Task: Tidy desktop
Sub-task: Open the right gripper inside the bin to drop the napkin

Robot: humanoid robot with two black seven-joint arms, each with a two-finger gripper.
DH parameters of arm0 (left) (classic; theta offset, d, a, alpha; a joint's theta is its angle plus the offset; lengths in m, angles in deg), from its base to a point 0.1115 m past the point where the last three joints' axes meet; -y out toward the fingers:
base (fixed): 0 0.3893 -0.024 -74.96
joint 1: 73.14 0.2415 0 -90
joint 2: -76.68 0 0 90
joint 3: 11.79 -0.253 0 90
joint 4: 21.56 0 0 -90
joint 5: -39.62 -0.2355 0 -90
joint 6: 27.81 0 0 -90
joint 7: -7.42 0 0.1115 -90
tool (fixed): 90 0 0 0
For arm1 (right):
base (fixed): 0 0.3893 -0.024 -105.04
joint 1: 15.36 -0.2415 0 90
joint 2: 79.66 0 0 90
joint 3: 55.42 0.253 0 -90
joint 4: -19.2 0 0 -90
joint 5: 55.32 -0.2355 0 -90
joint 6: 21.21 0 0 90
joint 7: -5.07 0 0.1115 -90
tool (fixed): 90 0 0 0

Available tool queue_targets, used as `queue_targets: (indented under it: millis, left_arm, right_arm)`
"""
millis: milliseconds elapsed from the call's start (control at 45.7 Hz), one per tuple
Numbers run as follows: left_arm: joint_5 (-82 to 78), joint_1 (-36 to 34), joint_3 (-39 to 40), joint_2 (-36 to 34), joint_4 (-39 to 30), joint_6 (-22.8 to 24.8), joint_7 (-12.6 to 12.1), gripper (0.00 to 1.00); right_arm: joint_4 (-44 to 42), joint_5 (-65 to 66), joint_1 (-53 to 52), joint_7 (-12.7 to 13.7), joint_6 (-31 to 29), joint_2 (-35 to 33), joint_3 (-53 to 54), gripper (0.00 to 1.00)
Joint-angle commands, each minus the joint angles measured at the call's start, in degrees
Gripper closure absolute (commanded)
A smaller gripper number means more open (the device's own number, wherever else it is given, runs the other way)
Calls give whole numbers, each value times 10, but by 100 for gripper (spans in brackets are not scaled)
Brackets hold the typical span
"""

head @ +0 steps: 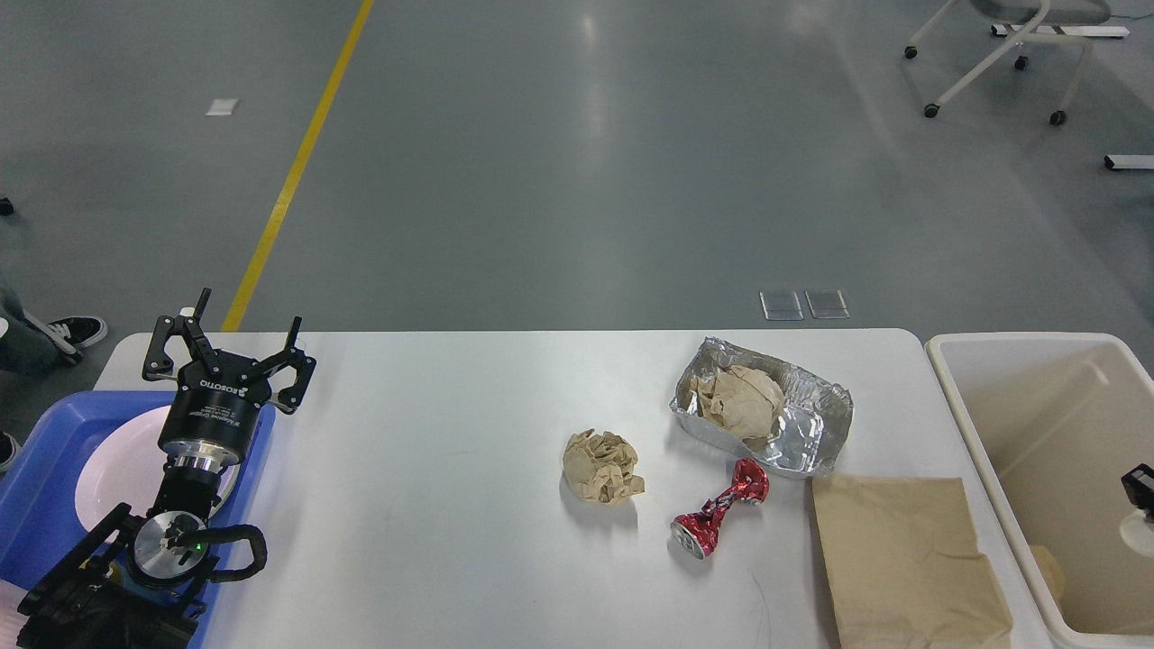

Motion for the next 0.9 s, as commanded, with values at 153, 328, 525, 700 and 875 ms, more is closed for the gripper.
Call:
queue_targets:
  millis: [153, 328, 525, 700, 875]
  left_arm:
    - [0, 0, 0, 0, 0, 0, 0, 4]
    - [0, 0, 0, 0, 0, 0, 0, 4]
    - [0, 0, 0, 0, 0, -1, 0, 4]
    - [0, 0, 0, 0, 0, 0, 0, 4]
    - [0, 0, 0, 0, 0, -1, 0, 4]
  right_arm:
    - [-127, -2, 124, -1, 77, 114, 23, 100]
    - [-127, -2, 131, -1, 99, 120, 23, 100]
    - [-127, -2, 130, 1, 136, 118, 23, 0]
    - [-121, -2, 131, 1, 155, 118, 23, 0]
    - [-120, -1, 129, 1, 155, 113, 23, 0]
